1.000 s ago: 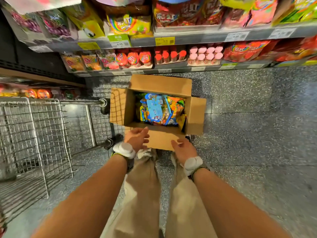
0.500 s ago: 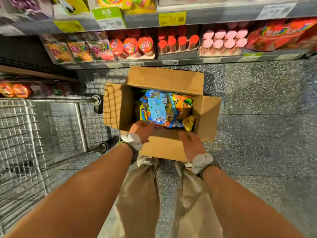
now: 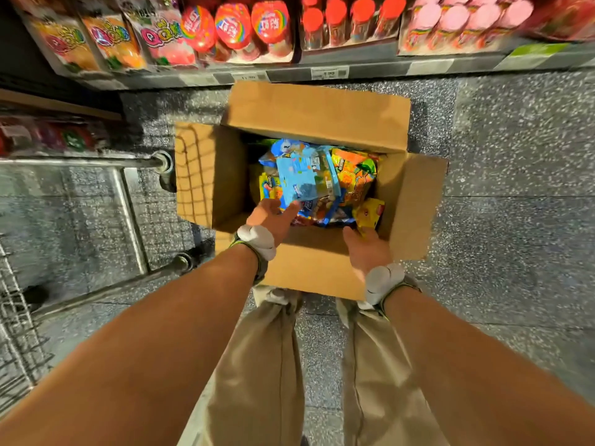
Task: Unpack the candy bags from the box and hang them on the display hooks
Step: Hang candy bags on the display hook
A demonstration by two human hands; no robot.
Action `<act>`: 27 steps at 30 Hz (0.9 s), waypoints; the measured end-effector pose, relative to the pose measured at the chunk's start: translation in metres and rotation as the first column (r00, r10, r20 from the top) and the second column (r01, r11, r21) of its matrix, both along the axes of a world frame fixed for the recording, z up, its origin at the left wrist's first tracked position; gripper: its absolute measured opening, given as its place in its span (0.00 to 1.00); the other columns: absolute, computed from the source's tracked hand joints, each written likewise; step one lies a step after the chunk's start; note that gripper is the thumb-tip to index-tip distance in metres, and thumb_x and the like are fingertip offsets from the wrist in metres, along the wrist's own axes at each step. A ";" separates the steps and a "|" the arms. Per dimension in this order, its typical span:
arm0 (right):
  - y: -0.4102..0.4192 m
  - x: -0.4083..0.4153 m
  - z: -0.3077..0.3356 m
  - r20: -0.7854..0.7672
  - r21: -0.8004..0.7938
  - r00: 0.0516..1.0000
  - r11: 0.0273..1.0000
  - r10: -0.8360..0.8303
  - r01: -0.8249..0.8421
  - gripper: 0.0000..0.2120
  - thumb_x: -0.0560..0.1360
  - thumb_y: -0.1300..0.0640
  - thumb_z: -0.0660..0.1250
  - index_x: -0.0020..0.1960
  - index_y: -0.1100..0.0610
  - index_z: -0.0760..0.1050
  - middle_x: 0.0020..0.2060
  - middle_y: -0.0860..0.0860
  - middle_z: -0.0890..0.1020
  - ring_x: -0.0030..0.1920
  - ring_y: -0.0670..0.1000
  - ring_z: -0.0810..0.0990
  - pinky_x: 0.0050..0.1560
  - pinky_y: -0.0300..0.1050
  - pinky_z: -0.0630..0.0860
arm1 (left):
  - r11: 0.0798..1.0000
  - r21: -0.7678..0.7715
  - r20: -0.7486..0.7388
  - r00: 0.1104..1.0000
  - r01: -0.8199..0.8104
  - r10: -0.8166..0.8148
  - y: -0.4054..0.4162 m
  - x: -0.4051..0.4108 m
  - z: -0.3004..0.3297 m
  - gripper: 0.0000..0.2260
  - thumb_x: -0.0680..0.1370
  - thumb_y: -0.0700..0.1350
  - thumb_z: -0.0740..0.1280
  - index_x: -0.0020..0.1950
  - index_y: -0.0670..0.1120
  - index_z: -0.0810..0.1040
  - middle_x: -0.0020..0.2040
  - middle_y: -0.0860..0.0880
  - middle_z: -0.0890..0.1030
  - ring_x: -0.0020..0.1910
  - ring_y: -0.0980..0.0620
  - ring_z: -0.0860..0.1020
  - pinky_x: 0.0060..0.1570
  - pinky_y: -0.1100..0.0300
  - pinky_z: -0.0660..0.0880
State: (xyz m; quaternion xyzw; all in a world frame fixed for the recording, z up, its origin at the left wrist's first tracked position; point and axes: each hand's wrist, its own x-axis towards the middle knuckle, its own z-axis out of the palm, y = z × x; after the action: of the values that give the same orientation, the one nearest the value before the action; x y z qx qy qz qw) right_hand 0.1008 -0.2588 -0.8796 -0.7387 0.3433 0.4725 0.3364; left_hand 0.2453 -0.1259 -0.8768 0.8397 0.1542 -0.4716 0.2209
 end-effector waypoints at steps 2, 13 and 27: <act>0.000 0.004 -0.006 -0.033 0.040 0.995 0.995 -0.094 0.095 0.24 0.84 0.50 0.50 0.79 0.47 0.55 0.78 0.60 0.56 0.72 0.67 0.64 0.69 0.57 0.65 | 1.000 -0.012 0.003 1.000 0.022 -0.022 -0.001 0.002 -0.010 0.27 0.76 0.60 0.68 0.70 0.47 0.71 0.66 0.50 0.76 0.63 0.48 0.75 0.56 0.61 0.69; 0.000 0.019 -0.059 -0.112 0.014 0.901 0.906 -0.419 0.423 0.31 0.80 0.40 0.60 0.79 0.47 0.55 0.70 0.60 0.71 0.66 0.65 0.72 0.64 0.55 0.73 | 0.999 -0.034 -0.075 0.996 0.042 -0.045 0.001 0.019 -0.074 0.32 0.78 0.60 0.65 0.77 0.48 0.62 0.73 0.47 0.69 0.68 0.44 0.71 0.59 0.57 0.68; -0.004 0.028 -0.106 -0.181 -0.072 0.956 0.972 -0.231 0.222 0.13 0.78 0.58 0.64 0.60 0.63 0.69 0.48 0.58 0.73 0.45 0.60 0.73 0.39 0.43 0.67 | 0.950 -0.049 -0.141 0.944 -0.308 0.298 -0.001 0.022 -0.127 0.16 0.74 0.51 0.73 0.56 0.43 0.80 0.49 0.43 0.85 0.47 0.44 0.84 0.54 0.47 0.80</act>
State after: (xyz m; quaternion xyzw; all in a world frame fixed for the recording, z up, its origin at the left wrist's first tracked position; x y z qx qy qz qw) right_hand 0.1288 -0.2629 -0.9860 -0.6548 0.4679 0.4897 0.3353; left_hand 0.2675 -0.1272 -1.0040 0.7648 0.2790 -0.4914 0.3095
